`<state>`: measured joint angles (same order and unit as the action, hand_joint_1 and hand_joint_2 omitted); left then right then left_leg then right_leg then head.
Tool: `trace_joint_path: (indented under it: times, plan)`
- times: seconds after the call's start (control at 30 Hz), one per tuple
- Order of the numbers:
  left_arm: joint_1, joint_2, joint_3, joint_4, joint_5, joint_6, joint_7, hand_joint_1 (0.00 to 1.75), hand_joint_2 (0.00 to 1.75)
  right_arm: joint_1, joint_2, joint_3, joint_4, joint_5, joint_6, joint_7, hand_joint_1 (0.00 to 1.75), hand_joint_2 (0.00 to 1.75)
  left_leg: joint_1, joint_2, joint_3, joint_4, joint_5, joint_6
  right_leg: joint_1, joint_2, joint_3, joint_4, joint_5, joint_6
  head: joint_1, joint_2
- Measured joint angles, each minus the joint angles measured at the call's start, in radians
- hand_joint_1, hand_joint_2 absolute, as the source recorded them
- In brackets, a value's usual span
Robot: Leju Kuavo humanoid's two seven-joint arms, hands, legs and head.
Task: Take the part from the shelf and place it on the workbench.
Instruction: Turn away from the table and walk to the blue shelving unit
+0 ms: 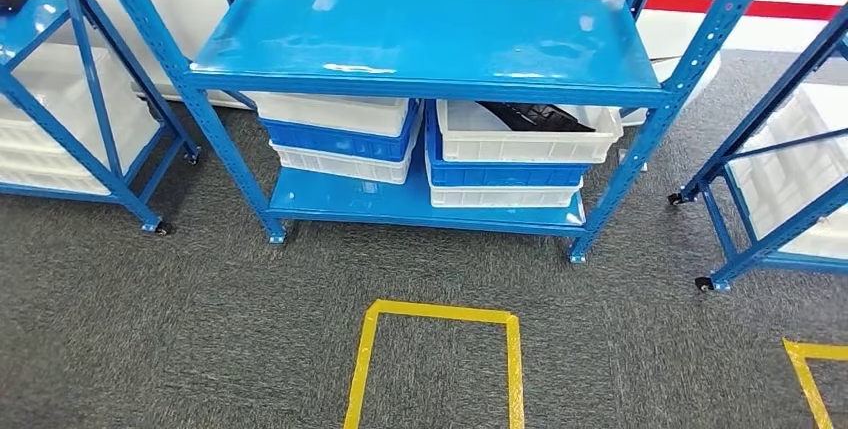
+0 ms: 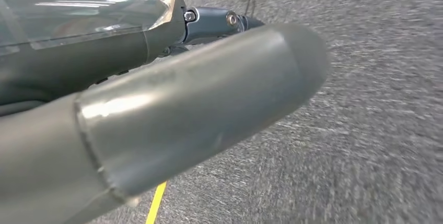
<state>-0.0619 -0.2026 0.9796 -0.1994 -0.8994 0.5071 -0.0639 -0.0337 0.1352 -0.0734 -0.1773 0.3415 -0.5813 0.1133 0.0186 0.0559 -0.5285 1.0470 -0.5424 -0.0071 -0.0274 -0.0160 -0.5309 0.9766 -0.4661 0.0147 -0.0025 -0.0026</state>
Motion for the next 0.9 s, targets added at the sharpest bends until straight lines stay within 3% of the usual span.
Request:
trace_joint_path:
  times: [0.07,0.1,0.13,0.17,0.2,0.27,0.33,0.4,0.53,0.63,0.77,0.87,0.9]
  plan:
    - [0.002,0.000,0.000,0.000,0.000,0.000,0.000,0.00,0.00,0.000,0.001,-0.002,0.000,0.000,-0.002,0.000,0.00,0.00,0.003,-0.045,-0.055,0.126,-0.069,-0.006,0.002,0.016,-0.002,0.001,0.002,-0.008,-0.004,0.000]
    - [0.004,0.001,0.000,0.001,0.000,0.000,0.000,0.00,0.00,0.000,0.002,-0.003,0.000,0.000,-0.003,0.002,0.00,0.00,0.003,-0.053,-0.083,0.183,-0.089,-0.008,0.003,0.024,-0.003,0.002,0.002,-0.009,-0.004,0.000]
    - [0.005,0.002,0.000,0.001,0.000,0.000,0.000,0.00,0.00,0.000,0.002,-0.004,0.000,0.001,-0.006,0.006,0.00,0.00,0.003,-0.056,-0.101,0.211,-0.090,-0.009,0.005,0.032,-0.003,0.002,0.002,-0.009,-0.004,0.000]
    - [0.006,0.003,0.000,0.001,-0.001,0.000,0.000,0.00,0.00,0.001,0.002,-0.004,0.000,0.002,-0.010,0.011,0.00,0.00,0.004,-0.056,-0.102,0.205,-0.070,-0.010,0.006,0.039,-0.002,0.003,0.002,-0.010,-0.004,0.000]
    - [0.006,0.004,0.000,0.001,-0.001,0.000,0.000,0.00,0.00,0.001,0.002,-0.005,0.000,0.006,-0.014,0.018,0.00,0.00,0.005,-0.057,-0.088,0.162,-0.035,-0.009,0.006,0.046,0.000,0.004,0.001,-0.009,-0.004,0.000]
    - [0.005,0.007,-0.001,0.001,-0.003,-0.001,-0.001,0.00,0.00,0.000,0.003,-0.006,0.000,0.018,-0.019,0.035,0.00,0.00,0.007,-0.063,-0.037,0.032,0.035,-0.006,0.010,0.055,0.000,0.008,-0.001,-0.006,-0.004,0.000]
    - [0.003,0.007,-0.001,0.001,-0.003,-0.001,-0.002,0.00,0.00,-0.001,0.003,-0.006,0.000,0.032,-0.020,0.050,0.00,0.00,0.006,-0.071,-0.010,-0.041,0.062,0.000,0.016,0.059,-0.005,0.010,-0.002,0.001,-0.003,0.000]
    - [0.003,0.007,0.000,0.001,0.003,-0.002,-0.007,0.00,0.00,0.000,0.002,-0.005,0.000,0.040,-0.022,0.059,0.00,0.00,0.001,-0.072,-0.011,-0.048,0.062,0.005,0.021,0.060,-0.014,0.012,-0.005,0.003,-0.001,0.000]
    - [0.002,0.008,0.016,0.001,0.036,-0.010,-0.030,0.00,1.75,0.000,0.001,-0.005,0.000,0.046,-0.022,0.061,0.00,0.00,-0.012,-0.072,-0.012,-0.049,0.065,0.015,0.017,0.059,-0.018,0.010,-0.003,0.006,0.001,0.000]
    - [0.001,0.008,0.033,0.001,0.054,-0.015,-0.041,0.00,1.75,0.000,0.001,-0.005,0.000,0.047,-0.022,0.061,0.00,0.00,-0.016,-0.072,-0.013,-0.049,0.066,0.020,0.014,0.059,-0.017,0.008,0.000,0.010,0.001,0.000]
    - [0.000,0.008,0.049,0.001,0.065,-0.017,-0.046,0.00,1.75,0.000,0.001,-0.005,0.000,0.050,-0.022,0.061,0.00,1.75,-0.017,-0.072,-0.014,-0.048,0.066,0.023,0.012,0.059,-0.017,0.006,0.002,0.014,0.001,0.000]
    - [-0.001,0.008,0.060,0.001,0.073,-0.021,-0.049,0.00,1.75,0.000,0.000,-0.005,0.000,0.054,-0.022,0.061,0.00,0.44,-0.017,-0.072,-0.015,-0.048,0.066,0.024,0.011,0.059,-0.014,0.006,0.003,0.016,0.001,0.000]
    - [-0.001,0.008,0.064,0.001,0.077,-0.022,-0.051,0.00,1.75,0.000,0.000,-0.005,0.000,0.055,-0.022,0.061,0.00,0.44,-0.017,-0.072,-0.015,-0.048,0.067,0.024,0.011,0.059,-0.013,0.006,0.003,0.016,0.001,0.000]
